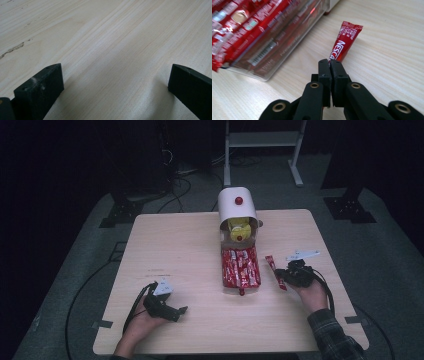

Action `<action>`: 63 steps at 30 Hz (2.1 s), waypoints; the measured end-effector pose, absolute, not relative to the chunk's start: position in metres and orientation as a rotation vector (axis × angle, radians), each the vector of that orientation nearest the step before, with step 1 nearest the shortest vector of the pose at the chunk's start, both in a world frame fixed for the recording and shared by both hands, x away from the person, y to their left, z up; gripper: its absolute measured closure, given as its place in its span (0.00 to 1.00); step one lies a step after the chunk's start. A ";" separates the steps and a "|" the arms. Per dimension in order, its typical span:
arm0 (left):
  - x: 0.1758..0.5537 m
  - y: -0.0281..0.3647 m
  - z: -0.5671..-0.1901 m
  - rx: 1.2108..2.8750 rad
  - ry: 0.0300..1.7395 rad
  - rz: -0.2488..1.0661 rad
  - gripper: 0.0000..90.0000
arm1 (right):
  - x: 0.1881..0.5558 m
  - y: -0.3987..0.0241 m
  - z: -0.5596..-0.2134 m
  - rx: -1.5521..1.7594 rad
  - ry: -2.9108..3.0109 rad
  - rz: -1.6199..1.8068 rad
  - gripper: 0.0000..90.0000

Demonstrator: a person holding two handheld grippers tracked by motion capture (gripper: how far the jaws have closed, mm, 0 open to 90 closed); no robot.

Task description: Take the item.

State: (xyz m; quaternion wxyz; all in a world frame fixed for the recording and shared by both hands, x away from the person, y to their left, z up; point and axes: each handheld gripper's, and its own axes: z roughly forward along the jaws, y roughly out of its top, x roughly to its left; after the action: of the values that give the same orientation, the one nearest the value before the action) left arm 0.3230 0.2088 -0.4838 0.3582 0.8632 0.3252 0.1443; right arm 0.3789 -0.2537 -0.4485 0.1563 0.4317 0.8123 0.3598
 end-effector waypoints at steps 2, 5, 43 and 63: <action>0.323 0.209 -0.484 2.227 0.840 0.372 0.00 | 0.381 -0.253 -0.451 1.244 2.329 1.025 0.96; 0.323 0.209 -0.484 2.227 0.839 0.372 0.00 | 0.385 -0.252 -0.455 1.250 2.333 1.009 0.96; 0.323 0.209 -0.484 2.227 0.839 0.372 0.00 | 0.377 -0.254 -0.450 1.357 2.281 0.976 0.11; 0.323 0.209 -0.484 2.226 0.838 0.374 0.00 | 0.349 -0.267 -0.444 1.333 2.249 1.041 0.01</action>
State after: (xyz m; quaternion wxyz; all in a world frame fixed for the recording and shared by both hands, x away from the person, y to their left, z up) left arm 0.3231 0.2087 -0.4838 0.3587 0.8630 0.3249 0.1450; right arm 0.3485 -0.2669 -0.4442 0.1628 0.4675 0.7885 0.3650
